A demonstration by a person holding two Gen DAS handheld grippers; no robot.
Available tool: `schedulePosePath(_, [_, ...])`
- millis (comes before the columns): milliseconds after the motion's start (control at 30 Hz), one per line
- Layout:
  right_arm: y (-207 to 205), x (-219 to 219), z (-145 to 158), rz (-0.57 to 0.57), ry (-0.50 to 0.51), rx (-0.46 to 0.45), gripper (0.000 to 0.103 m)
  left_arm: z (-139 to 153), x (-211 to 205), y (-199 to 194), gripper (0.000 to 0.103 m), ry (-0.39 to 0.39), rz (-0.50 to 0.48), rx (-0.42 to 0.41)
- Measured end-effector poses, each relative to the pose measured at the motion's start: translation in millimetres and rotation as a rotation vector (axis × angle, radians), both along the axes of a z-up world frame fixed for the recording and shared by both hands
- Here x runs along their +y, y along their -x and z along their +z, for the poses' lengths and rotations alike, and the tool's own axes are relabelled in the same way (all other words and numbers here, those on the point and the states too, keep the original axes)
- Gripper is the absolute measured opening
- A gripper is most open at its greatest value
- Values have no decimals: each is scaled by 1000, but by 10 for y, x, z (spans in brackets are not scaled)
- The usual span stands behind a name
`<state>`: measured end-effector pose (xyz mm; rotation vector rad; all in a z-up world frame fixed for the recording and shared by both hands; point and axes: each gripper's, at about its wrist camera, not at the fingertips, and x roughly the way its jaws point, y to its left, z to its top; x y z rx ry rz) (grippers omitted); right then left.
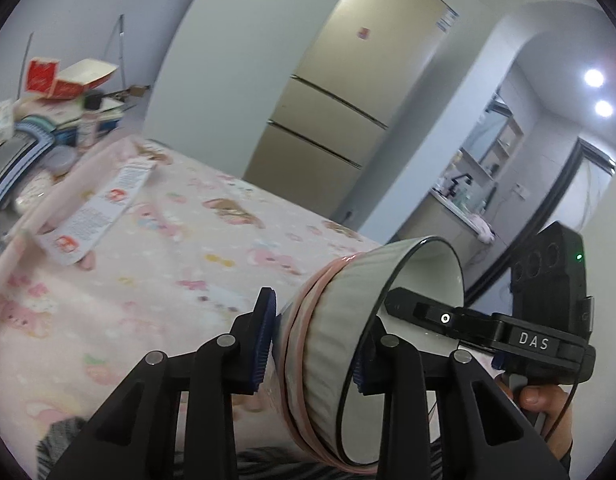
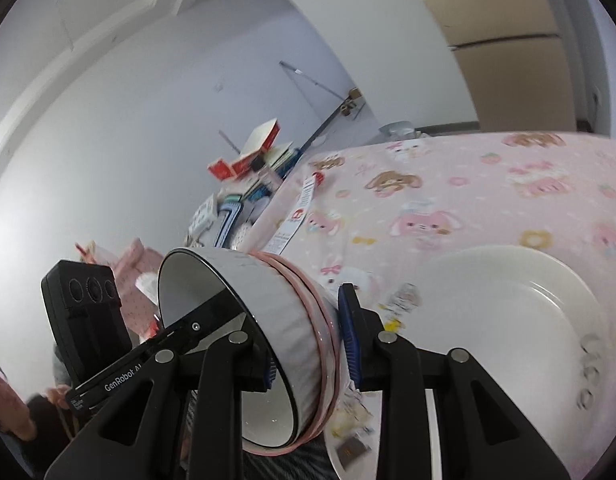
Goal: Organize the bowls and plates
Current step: 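Carry the bowl stack with both grippers over the plate stack, then lower the bowl stack onto the plates and open both grippers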
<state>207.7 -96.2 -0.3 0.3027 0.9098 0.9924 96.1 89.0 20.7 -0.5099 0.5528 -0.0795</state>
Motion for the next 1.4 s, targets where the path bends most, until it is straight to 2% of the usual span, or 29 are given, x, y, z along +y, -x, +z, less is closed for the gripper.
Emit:
schedulePosePath(233, [-24,-550,-40,-70,-14,20,27,-11,-488,-155,32,-6,-87,17])
schedulePosePath(433, [-90,-829,-215,-103,-24,63,27,-95,-709,-276,32,-27,-123,63])
schedulePosePath(867, [-263,-947,-410,-116,-51,168,27,-122,-825,-460,30,-57,-148,111])
schedulePosePath(967, [-314,-943,-432,-119,-43,192,26,-117,-843,-504,29,-72,-156,120])
schedulePosePath(1033, [-341,-932,-442,-125,-33,205,26,-125,-871,-535,27,-111,-162,126])
schedulePosePath(1133, [-363,-879,-422,-129,10,176,24,-204,-882,-599,26,-142,-155,159])
schedulePosePath(1233, [-355,-820,-384,-127,51,130,24,-258,-822,-624,26,-114,-160,163])
schedulePosePath(1400, [-272,-678,-276,-107,165,-17,24,-308,-774,-650,27,-112,-176,150])
